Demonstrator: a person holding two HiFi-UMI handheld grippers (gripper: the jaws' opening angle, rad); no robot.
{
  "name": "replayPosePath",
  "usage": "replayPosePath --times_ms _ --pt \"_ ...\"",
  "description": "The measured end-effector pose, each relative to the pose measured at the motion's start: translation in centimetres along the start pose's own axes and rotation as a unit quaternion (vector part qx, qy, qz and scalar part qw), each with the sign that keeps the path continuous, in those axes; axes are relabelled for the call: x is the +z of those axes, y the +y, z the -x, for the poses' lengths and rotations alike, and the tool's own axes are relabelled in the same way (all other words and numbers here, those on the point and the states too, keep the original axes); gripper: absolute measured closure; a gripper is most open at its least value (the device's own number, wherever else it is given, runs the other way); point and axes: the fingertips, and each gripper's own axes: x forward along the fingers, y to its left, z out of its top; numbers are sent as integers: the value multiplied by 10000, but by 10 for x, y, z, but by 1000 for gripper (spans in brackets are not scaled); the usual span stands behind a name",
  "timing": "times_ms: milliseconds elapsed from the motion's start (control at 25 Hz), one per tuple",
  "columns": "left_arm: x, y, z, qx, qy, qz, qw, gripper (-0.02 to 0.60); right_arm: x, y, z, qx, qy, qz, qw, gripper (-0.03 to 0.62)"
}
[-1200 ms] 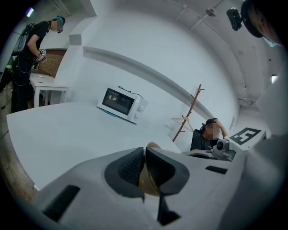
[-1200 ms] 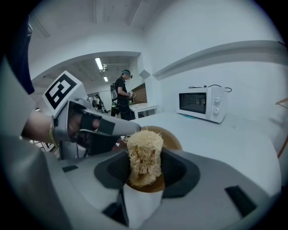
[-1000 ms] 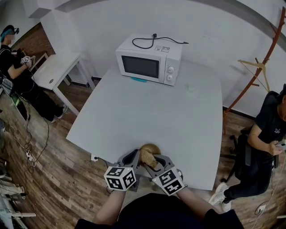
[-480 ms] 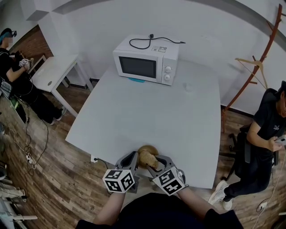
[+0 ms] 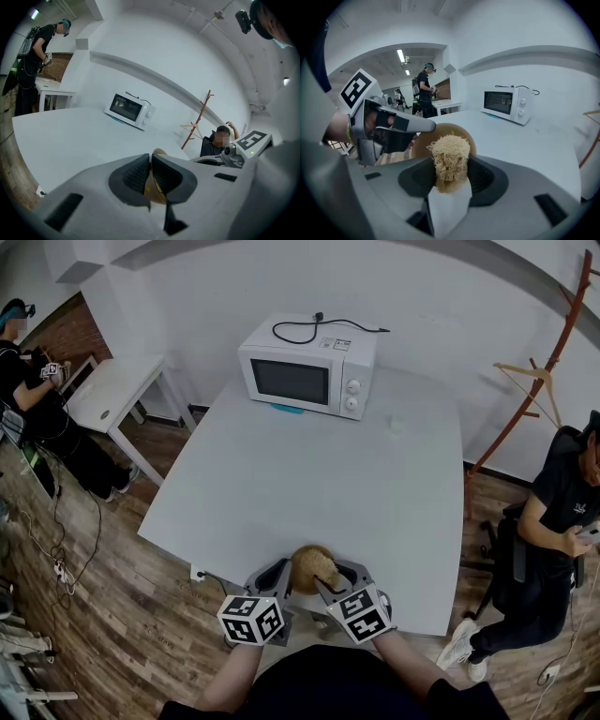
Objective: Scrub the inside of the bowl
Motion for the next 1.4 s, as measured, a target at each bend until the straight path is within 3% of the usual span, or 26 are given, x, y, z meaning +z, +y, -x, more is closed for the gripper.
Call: replayPosePath --times_ms 280,720,960,1400 --pt "0 1 -1 -13 49 -6 10000 551 13 3 -4 47 -119 21 9999 416" --pt "6 2 -9 -68 -3 33 10000 551 19 20 -10 396 -70 614 9973 415" --pt "10 3 -12 -45 -37 64 10000 551 15 23 -7 549 -51 642 9964 416" --pt "3 4 -20 -42 68 128 9999 551 -2 -5 -3 182 182 315 9992 414"
